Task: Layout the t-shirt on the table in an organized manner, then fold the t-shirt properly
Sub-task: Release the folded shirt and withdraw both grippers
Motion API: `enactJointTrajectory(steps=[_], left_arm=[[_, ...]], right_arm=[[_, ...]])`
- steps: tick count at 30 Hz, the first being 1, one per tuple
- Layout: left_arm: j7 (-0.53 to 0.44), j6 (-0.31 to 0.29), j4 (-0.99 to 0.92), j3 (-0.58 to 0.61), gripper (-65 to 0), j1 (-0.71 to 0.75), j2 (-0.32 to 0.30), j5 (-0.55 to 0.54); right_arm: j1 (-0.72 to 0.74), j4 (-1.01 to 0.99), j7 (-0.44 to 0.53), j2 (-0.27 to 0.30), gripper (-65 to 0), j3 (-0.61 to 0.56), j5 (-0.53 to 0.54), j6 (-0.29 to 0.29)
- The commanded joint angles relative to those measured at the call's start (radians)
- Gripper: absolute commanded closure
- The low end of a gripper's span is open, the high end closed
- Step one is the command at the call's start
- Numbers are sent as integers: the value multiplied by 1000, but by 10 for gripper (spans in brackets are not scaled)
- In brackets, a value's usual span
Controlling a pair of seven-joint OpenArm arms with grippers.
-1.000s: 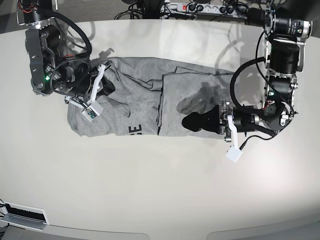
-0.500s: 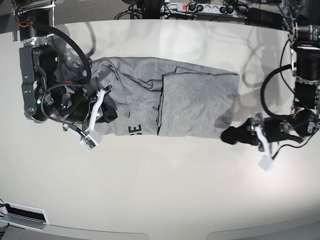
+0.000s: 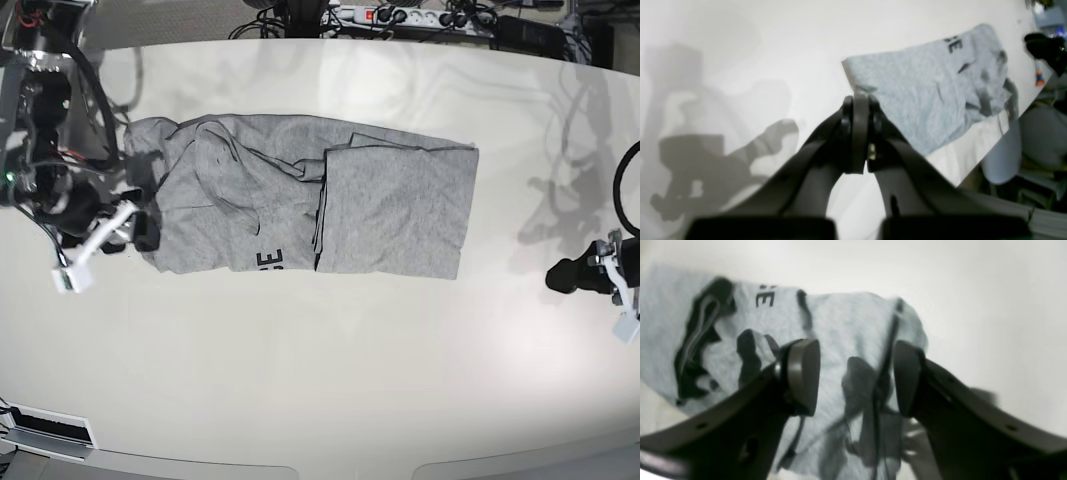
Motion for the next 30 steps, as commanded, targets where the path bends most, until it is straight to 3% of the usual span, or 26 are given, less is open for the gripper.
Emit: enactJointTrajectory(steps=[1, 5, 11, 17, 22, 26, 30], left_arm=[[-18, -8, 14, -8, 0, -24, -19, -27], [-18, -8, 14, -8, 0, -24, -14, -27], [-18, -8, 14, -8, 0, -24, -6, -27], [-18, -8, 14, -8, 0, -9, -6, -27], [-19, -8, 14, -8, 0, 32, 1, -27], [-45, -8, 14, -8, 0, 61, 6, -27], [-44, -8, 14, -8, 0, 79, 6, -27]], right_arm=[[-5, 2, 17, 11, -378, 32, 45, 19], [-51, -109, 19, 9, -420, 105, 150, 76], [-13, -378, 19, 10, -424, 130, 266, 189], [70, -595, 19, 9, -424, 130, 330, 189], [93, -645, -6, 10, -424, 130, 350, 189], [106, -644, -62, 12, -424, 130, 368, 189], [105, -644, -169, 28, -424, 130, 507, 189]])
